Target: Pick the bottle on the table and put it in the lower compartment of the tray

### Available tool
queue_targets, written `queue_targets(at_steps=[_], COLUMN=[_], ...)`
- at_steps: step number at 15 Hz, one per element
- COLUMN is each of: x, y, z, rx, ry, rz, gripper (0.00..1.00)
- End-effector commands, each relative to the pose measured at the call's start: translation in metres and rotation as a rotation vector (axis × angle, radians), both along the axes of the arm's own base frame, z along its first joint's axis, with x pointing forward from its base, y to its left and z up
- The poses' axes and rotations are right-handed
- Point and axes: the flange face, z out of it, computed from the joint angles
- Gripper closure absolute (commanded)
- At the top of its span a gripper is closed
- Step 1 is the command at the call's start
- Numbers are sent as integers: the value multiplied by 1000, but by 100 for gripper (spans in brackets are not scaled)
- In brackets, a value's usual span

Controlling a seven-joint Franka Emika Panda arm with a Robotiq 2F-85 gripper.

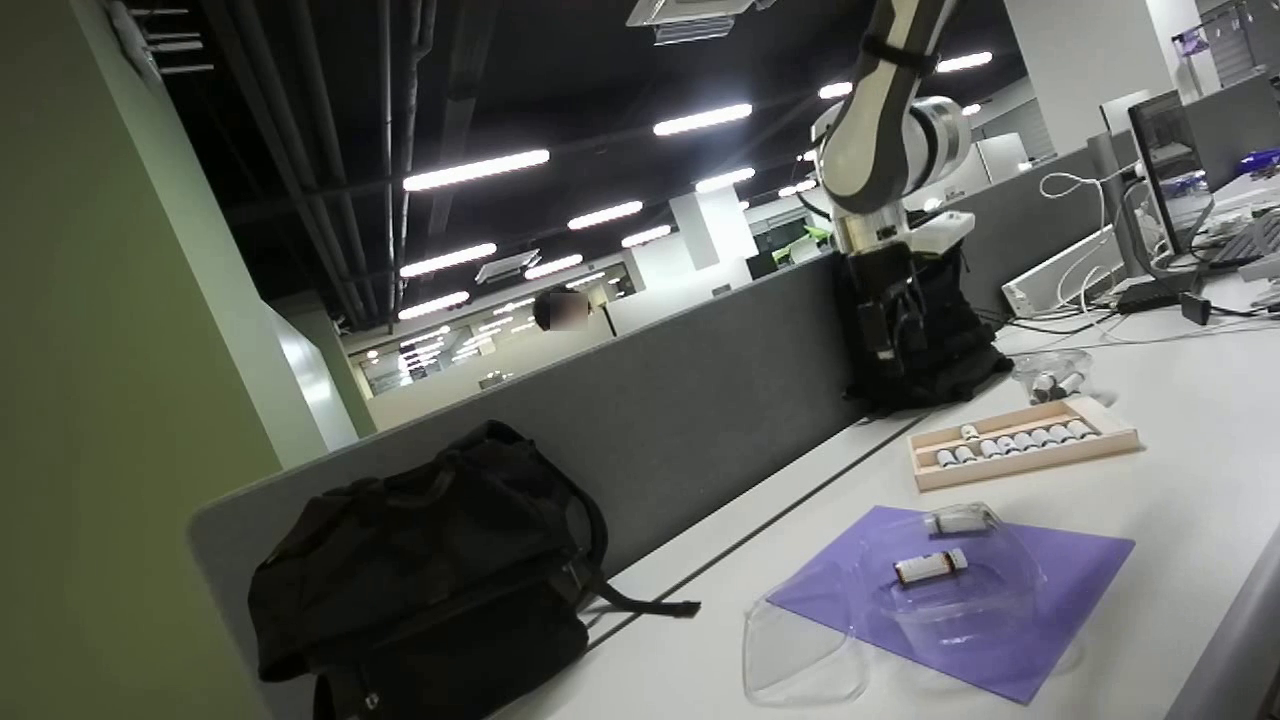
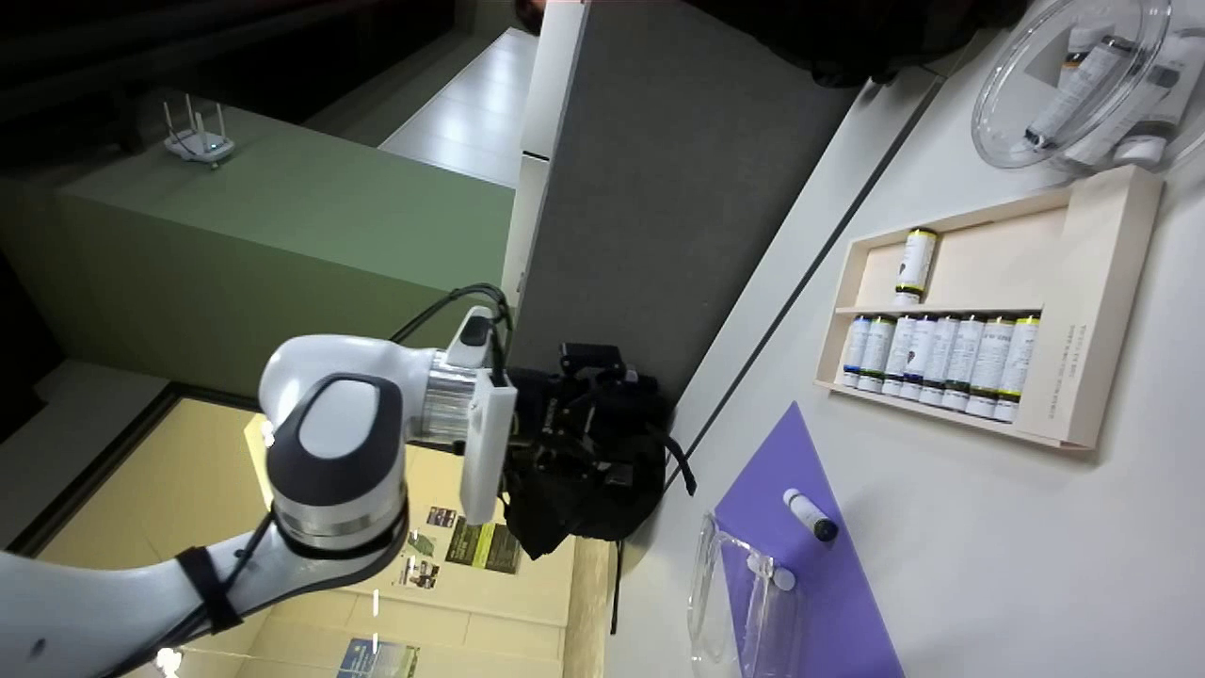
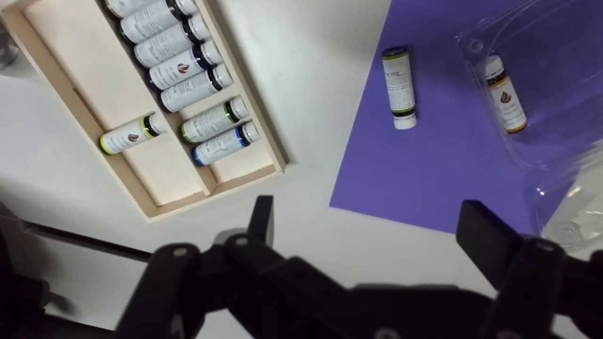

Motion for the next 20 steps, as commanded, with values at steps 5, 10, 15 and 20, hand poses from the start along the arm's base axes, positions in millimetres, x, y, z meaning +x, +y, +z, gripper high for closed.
queue_targets(at_steps=[5,10,15,20], x=[11,9,-2,-2], y=[18,23,29,30], z=[-93,-111,-142,-141], rx=[83,123,116,118], ry=[12,53,101,97], rz=[68,86,69,75], gripper=[0,0,0,0])
